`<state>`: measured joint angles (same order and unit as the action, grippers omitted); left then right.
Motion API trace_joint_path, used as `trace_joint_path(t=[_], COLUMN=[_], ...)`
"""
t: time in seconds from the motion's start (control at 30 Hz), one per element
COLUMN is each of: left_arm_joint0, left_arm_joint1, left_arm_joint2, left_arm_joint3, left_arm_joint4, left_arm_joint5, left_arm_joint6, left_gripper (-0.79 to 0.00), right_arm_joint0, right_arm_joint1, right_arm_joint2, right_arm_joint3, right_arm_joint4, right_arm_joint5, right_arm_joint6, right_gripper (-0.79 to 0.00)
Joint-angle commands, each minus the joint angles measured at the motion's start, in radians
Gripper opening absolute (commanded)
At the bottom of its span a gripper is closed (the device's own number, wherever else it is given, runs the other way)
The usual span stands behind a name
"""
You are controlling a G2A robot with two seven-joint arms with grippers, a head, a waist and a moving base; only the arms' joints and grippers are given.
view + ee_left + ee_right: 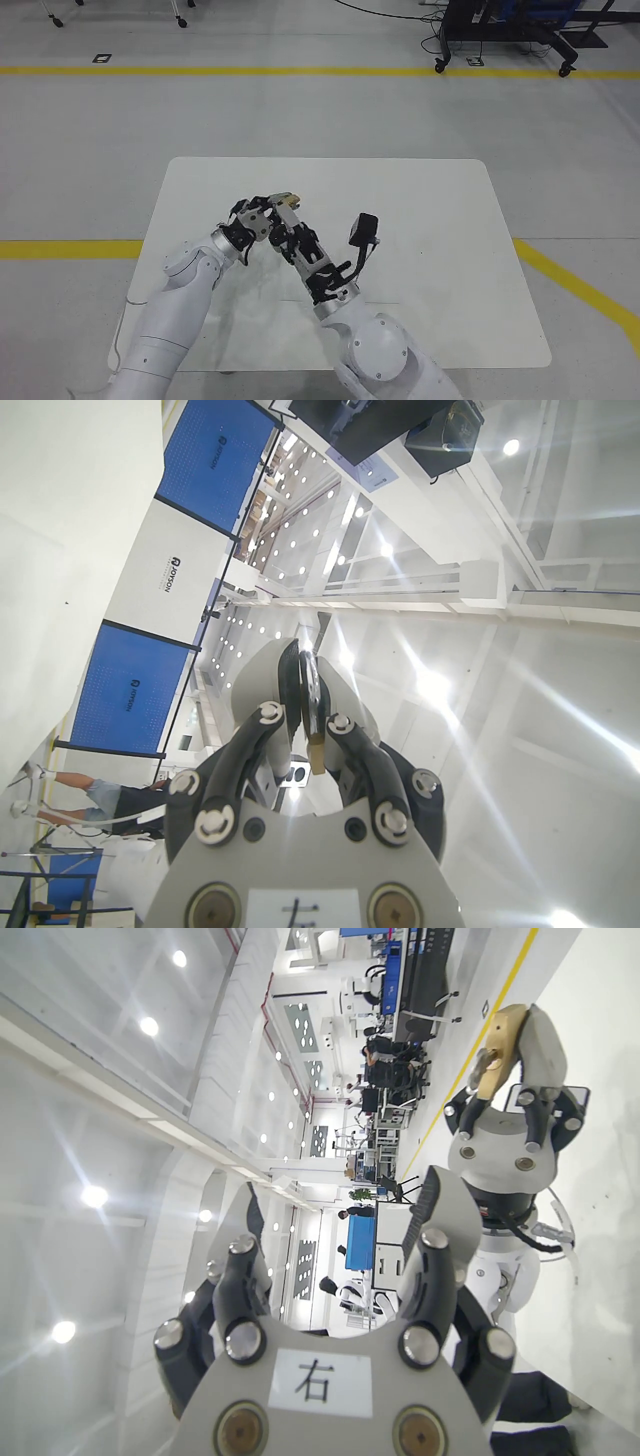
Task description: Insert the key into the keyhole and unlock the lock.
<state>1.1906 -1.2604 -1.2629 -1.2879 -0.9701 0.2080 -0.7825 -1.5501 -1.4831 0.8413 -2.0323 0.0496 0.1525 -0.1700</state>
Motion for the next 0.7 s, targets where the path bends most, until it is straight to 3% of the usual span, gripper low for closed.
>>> trace_joint_path(t=[0.0,0.27,0.67], left_arm_joint0=[-0.004,-0.02,-0.023], left_arm_joint1=[0.0,-0.001,-0.003], left_arm_joint2=[-0.002,0.009,0.026], left_arm_joint3=[0.015,0.03,0.019], left_arm_joint4=[-0.01,-0.02,-0.047], left_arm_joint5=[0.015,0.054,0.093], left_arm_joint6=[0.0,-0.016,-0.041], left_gripper=[-0.785,-0.785,-0.785], right_arm_joint0=[-0.023,0.017,0.12], right_arm_joint1=[0.006,0.003,-0.028], right_arm_joint2=[0.017,0.085,0.051], right_arm_joint3=[-0.008,0.037,0.171], right_arm_joint4=[-0.012,0.026,0.022], right_arm_joint5=[-0.032,0.007,0.041], right_arm_joint6=[0.009,-0.01,-0.11], right_gripper=[-0.785,-0.785,-0.785])
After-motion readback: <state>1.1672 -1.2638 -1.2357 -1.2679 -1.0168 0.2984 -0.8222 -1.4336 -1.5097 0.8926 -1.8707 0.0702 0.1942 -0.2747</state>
